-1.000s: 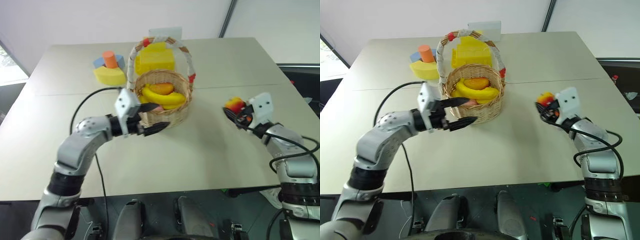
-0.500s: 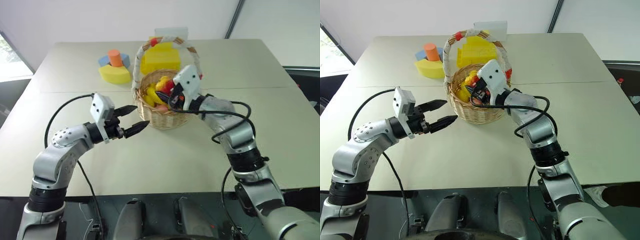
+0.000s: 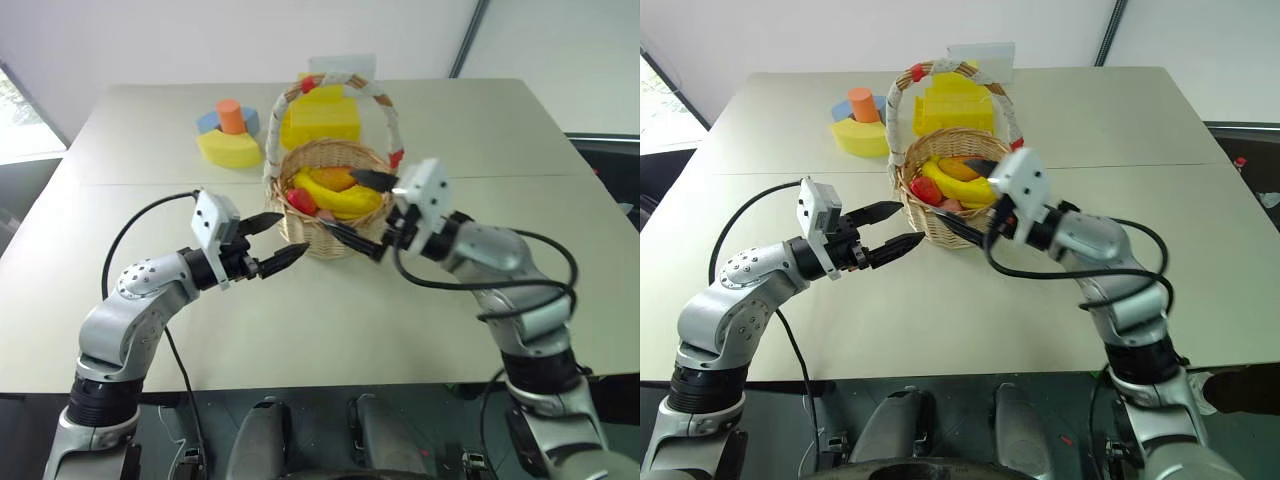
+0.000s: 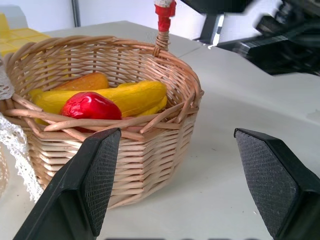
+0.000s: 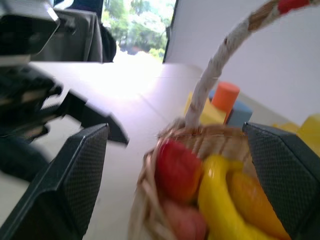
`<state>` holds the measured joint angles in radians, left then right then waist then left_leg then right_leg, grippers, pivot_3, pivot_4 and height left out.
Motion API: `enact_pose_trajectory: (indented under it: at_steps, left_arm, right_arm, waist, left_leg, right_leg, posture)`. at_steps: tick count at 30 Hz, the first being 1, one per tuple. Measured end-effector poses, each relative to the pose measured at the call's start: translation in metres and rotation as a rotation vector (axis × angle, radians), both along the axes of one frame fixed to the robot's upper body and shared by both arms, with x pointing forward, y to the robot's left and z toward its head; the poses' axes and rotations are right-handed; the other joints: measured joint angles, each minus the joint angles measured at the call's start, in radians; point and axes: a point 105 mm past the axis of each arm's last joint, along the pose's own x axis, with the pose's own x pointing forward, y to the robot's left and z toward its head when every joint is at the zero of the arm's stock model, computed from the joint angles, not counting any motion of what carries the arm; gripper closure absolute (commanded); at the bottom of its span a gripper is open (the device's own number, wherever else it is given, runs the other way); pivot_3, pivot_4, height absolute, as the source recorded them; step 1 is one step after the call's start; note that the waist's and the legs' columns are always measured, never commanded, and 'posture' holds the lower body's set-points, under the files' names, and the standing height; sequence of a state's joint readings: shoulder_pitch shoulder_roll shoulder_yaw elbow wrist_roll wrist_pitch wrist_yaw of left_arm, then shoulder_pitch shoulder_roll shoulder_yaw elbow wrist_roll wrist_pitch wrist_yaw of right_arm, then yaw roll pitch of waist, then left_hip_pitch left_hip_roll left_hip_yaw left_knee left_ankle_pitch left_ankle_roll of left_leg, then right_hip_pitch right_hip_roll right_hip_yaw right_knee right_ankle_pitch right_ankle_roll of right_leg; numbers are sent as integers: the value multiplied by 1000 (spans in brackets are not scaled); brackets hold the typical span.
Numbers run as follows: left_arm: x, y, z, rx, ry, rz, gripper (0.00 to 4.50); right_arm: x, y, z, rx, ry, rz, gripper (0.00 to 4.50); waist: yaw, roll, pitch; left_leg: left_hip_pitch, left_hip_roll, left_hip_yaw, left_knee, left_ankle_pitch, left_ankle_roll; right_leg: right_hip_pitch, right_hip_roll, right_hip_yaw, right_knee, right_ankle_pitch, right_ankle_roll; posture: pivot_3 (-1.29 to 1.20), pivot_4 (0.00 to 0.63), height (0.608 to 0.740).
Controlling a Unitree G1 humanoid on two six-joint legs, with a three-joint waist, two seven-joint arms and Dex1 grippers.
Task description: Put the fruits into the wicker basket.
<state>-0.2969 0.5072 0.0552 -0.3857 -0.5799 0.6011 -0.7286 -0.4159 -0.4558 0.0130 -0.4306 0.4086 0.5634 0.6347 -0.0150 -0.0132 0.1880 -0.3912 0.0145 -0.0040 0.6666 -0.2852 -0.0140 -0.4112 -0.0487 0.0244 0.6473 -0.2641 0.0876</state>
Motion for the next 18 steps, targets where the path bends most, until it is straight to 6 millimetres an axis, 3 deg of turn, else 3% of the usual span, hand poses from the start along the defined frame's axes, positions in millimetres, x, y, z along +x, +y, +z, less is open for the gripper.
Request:
enact_pose_trajectory:
  at_steps: [6, 12, 15, 18]
  left_arm:
    - [-1, -12, -1, -7, 9, -65, 601]
    - [1, -15, 4, -11, -10, -72, 601]
    - [0, -14, 3, -9, -6, -69, 601]
    - [-1, -13, -1, -8, 6, -63, 601]
  right_arm:
    - [37, -20, 4, 104, 37, -254, 54]
    - [83, -26, -11, 134, 88, -426, 54]
    - [91, -26, -12, 155, 86, -441, 1251]
    - [92, -24, -10, 170, 74, -431, 2839]
  waist:
    - [-11, 1, 0]
    - [-4, 1, 0]
    - [-3, 1, 0]
    - [0, 1, 0]
  left_leg:
    - [3, 1, 0, 0, 1, -1]
    - [-1, 1, 1, 0, 1, -1]
    - [-2, 1, 1, -1, 1, -1]
    - [-2, 1, 1, -1, 0, -1]
  right_leg:
    - [-1, 6, 1, 3, 0, -1]
    - [-3, 3, 1, 3, 0, -1]
    - [-4, 2, 1, 2, 0, -1]
    - [-4, 2, 1, 2, 0, -1]
  posture:
    - [0, 150, 740]
    - [0, 150, 740]
    - [0, 150, 740]
    - [0, 150, 740]
